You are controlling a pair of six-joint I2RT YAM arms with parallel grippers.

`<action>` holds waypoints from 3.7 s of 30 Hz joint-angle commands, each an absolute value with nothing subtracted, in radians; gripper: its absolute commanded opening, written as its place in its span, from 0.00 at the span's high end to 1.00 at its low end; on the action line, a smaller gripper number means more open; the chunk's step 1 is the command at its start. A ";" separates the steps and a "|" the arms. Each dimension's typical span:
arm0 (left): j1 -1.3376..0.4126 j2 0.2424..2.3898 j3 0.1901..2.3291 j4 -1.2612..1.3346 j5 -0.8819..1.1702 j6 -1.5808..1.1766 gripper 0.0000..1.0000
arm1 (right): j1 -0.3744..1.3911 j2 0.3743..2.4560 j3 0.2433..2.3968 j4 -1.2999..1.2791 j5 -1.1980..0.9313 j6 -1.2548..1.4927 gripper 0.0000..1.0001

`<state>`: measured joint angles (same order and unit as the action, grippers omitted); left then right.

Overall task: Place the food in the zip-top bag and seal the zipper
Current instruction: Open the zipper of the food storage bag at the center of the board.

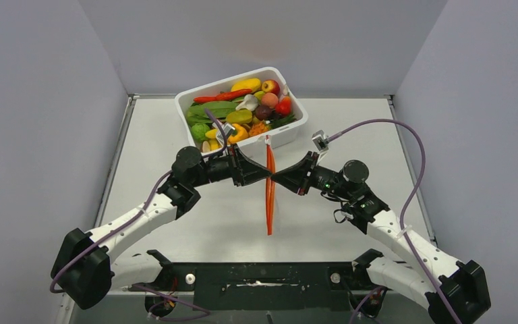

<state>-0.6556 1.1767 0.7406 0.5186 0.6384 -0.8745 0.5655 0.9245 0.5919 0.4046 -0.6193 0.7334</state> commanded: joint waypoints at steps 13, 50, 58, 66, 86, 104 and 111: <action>-0.658 1.047 0.725 0.398 0.473 -0.693 1.00 | 0.556 0.862 0.602 0.353 -0.524 0.630 0.98; -0.661 1.011 1.005 -0.132 0.088 -0.725 1.00 | 0.938 1.114 1.010 -0.169 0.186 0.693 0.41; -0.665 1.001 1.076 -0.256 0.070 -0.710 1.00 | 0.949 1.232 1.119 -0.202 0.227 0.680 0.37; -0.667 1.016 1.054 -0.278 0.055 -0.708 1.00 | 0.950 1.243 1.140 -0.164 0.214 0.691 0.33; -0.665 1.039 1.031 -0.281 0.061 -0.698 1.00 | 0.947 1.322 1.154 -0.109 0.222 0.711 0.36; -0.664 1.038 1.057 -0.375 0.010 -0.614 1.00 | 0.949 1.273 1.125 -0.268 0.495 0.675 0.67; -0.664 1.038 1.071 -0.381 0.016 -0.621 1.00 | 0.955 1.304 1.156 -0.265 0.466 0.646 0.83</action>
<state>-0.6601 1.0451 1.0199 -0.3893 0.0116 -0.6346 0.9493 1.2999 1.1007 -0.2802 0.4362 0.6792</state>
